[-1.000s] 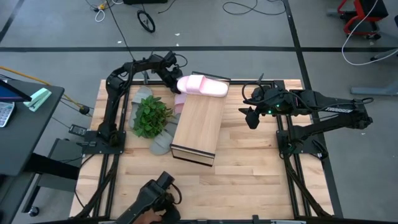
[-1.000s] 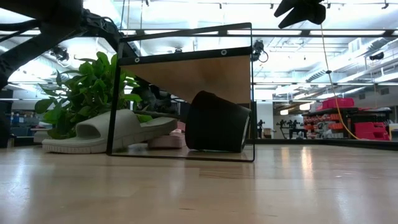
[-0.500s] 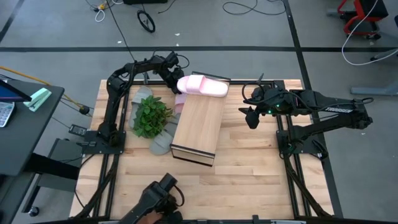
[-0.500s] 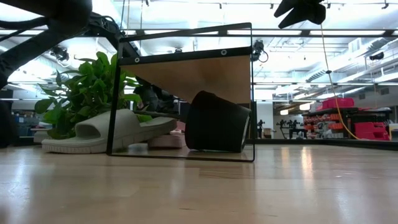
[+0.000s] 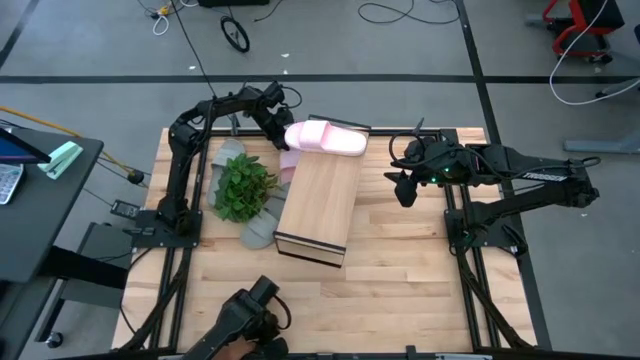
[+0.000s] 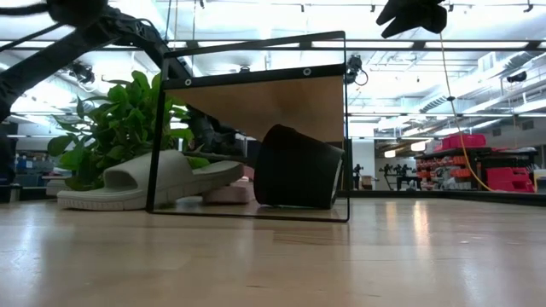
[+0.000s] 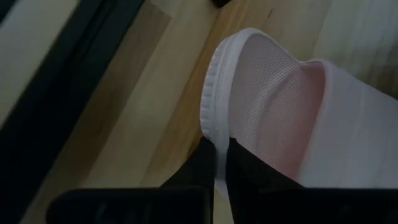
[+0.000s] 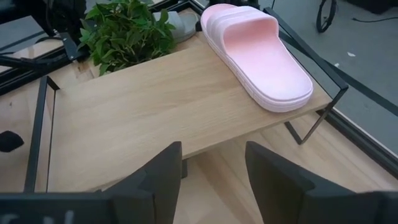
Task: Pick and place slides into the shelf
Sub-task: Put the pink slide on the shelf
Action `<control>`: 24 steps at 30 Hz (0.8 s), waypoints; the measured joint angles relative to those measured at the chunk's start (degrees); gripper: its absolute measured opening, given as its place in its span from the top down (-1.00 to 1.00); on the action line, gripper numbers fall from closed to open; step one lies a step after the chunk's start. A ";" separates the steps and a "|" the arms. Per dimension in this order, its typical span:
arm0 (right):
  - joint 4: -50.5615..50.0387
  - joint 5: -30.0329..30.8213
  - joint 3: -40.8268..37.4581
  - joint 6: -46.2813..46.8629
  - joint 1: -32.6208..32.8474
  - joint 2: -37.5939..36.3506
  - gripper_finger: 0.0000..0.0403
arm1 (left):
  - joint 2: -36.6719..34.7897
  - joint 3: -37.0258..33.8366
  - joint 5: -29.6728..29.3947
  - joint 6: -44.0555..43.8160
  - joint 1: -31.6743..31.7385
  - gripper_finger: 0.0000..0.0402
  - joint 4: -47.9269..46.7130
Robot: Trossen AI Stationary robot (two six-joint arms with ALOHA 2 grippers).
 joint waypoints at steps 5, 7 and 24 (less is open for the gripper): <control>0.00 0.00 0.00 -0.88 -0.02 0.00 0.10 | -2.37 -0.02 -0.70 0.02 0.58 0.90 -0.04; 0.00 0.00 0.00 -0.92 -0.01 0.00 0.10 | -3.20 -0.02 -2.61 0.13 0.80 0.90 -0.15; -0.01 -0.04 0.00 -1.57 0.00 0.00 0.11 | -10.91 -0.02 -6.56 -3.66 6.65 0.90 -2.32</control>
